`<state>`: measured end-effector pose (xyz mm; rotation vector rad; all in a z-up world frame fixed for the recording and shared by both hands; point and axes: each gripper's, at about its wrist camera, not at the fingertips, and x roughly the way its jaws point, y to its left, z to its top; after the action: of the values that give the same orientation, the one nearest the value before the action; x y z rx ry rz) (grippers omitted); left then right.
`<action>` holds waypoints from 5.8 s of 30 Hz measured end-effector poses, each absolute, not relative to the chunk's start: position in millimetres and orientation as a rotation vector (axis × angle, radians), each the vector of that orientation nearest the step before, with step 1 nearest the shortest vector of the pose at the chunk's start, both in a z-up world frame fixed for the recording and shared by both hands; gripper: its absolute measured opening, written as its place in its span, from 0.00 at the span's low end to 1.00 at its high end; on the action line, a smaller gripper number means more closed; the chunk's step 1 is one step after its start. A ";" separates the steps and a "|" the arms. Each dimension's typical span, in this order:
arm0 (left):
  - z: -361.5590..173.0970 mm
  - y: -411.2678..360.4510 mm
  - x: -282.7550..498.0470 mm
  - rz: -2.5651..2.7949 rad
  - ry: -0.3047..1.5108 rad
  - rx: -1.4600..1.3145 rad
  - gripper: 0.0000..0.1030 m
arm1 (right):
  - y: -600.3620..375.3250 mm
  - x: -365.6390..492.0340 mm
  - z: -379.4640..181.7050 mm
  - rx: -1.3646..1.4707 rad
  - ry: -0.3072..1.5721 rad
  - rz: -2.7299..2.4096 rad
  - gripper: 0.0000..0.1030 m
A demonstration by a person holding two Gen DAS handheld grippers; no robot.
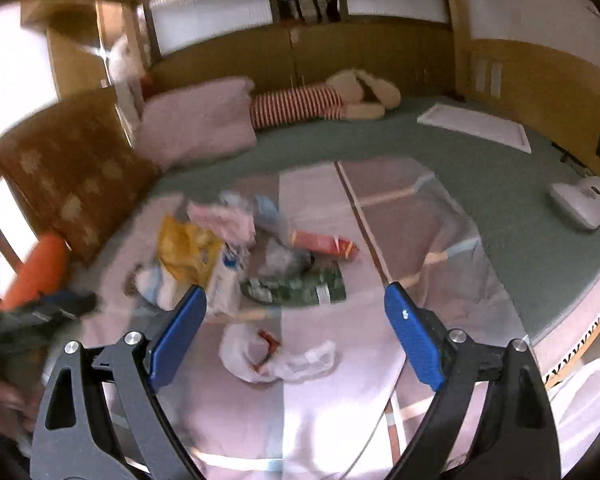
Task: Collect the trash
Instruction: 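Open the left tool over the bin while the right tool releases the red bag, then grasp the white plastic bag with the left tool while the right tool grasps the green wafer packet, then carry the white plastic bag and green wafer packet toward the trash bin, then open the right tool over the bin while the left tool releases the white bag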
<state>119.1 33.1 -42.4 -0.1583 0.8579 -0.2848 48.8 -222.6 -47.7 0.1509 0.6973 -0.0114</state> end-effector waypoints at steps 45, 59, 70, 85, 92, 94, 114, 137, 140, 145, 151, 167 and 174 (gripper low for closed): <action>-108.1 -83.5 107.5 -0.509 1.055 -0.041 0.97 | -239.6 14.7 -46.8 0.076 0.722 -0.191 0.87; -165.6 -128.7 165.4 -0.452 1.143 -0.001 0.20 | -245.4 76.1 -68.4 0.135 0.799 0.022 0.87; -61.3 4.5 88.1 -0.299 0.892 -0.019 0.21 | -274.1 202.1 -172.9 0.375 0.962 0.007 0.87; -21.9 60.1 63.9 -0.281 0.806 -0.102 0.26 | -220.0 153.1 -114.0 0.240 0.987 0.094 0.25; -10.4 46.7 48.0 -0.276 0.713 -0.046 0.25 | -179.9 61.1 -45.9 0.102 0.735 0.080 0.25; -14.8 49.0 46.1 -0.248 0.714 -0.039 0.25 | -170.4 38.5 -40.6 0.083 0.696 0.064 0.25; -23.9 67.6 27.9 -0.161 0.706 -0.048 0.24 | -133.4 11.9 -46.1 -0.001 0.602 0.085 0.25; -51.4 32.5 36.7 -0.247 0.769 -0.050 0.24 | -221.4 -74.8 -2.6 0.220 0.481 0.026 0.25; -52.6 19.7 31.2 -0.293 0.760 -0.004 0.24 | -276.4 -114.0 9.9 0.240 0.445 -0.114 0.26; -45.6 1.2 21.0 -0.395 0.761 0.006 0.24 | -364.6 -166.9 1.5 0.229 0.483 -0.409 0.30; -26.5 -76.5 0.6 -0.580 0.761 0.088 0.24 | -432.2 -188.1 -68.6 0.273 0.721 -0.561 0.48; -7.4 -371.6 -74.7 -1.111 0.862 0.269 0.83 | -421.4 -276.0 49.4 0.390 0.137 -0.592 0.90; 1.9 -315.4 -26.6 -0.997 0.814 0.199 0.95 | -388.3 -220.0 45.5 0.307 0.257 -0.469 0.91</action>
<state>-26.6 -315.4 1.9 0.1988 0.8139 -0.9972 -220.0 -388.3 45.5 0.3065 0.2565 -0.4692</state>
